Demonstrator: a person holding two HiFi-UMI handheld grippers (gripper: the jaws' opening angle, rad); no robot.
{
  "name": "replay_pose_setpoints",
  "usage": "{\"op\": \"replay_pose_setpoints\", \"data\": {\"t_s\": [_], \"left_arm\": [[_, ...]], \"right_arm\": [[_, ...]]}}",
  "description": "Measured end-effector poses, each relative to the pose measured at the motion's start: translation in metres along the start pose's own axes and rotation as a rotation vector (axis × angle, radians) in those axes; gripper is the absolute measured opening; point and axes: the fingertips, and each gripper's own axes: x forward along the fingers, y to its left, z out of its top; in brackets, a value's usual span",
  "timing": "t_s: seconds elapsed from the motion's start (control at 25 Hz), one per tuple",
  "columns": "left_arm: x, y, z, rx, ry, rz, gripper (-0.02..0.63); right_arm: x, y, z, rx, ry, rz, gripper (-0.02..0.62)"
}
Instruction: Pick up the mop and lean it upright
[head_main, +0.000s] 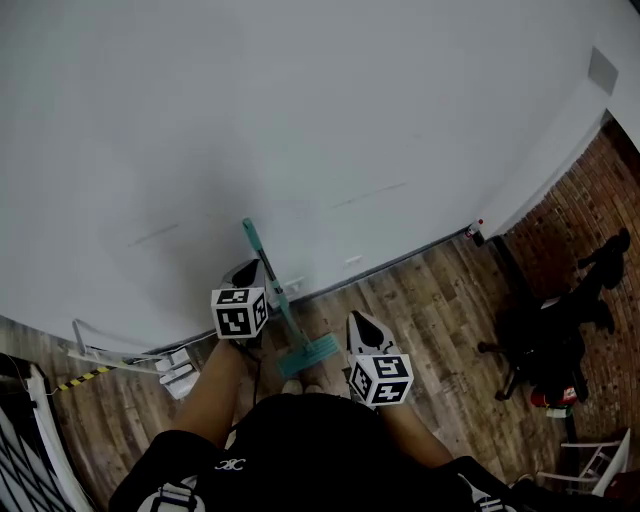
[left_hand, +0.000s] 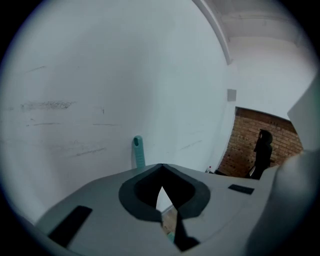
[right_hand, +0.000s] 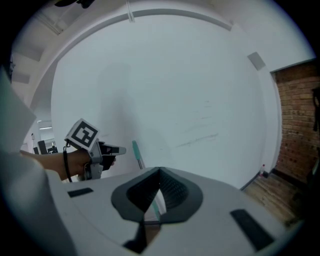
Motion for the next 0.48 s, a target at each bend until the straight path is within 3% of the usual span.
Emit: {"op": "replay_pose_setpoints", "data": {"t_s": [0.12, 0.2, 0.48], "left_arm": [[-0.021, -0.025, -0.007, -0.089, 0.023, -0.059, -0.005], [-0.033, -0.041, -0.011, -0.106, 0.032, -0.089, -0.003], [-0.067, -0.069, -0.012, -0.015, 0.003, -0.084, -0.003]], "right_arm": [[0.010, 0.010, 0.008, -0.001, -0.015, 0.041, 0.012], [0.016, 0.019, 0.015, 0.002, -0.040, 0.069, 0.014], [0.025, 0.029, 0.025, -0.021, -0.075, 0.102, 0.012]]}}
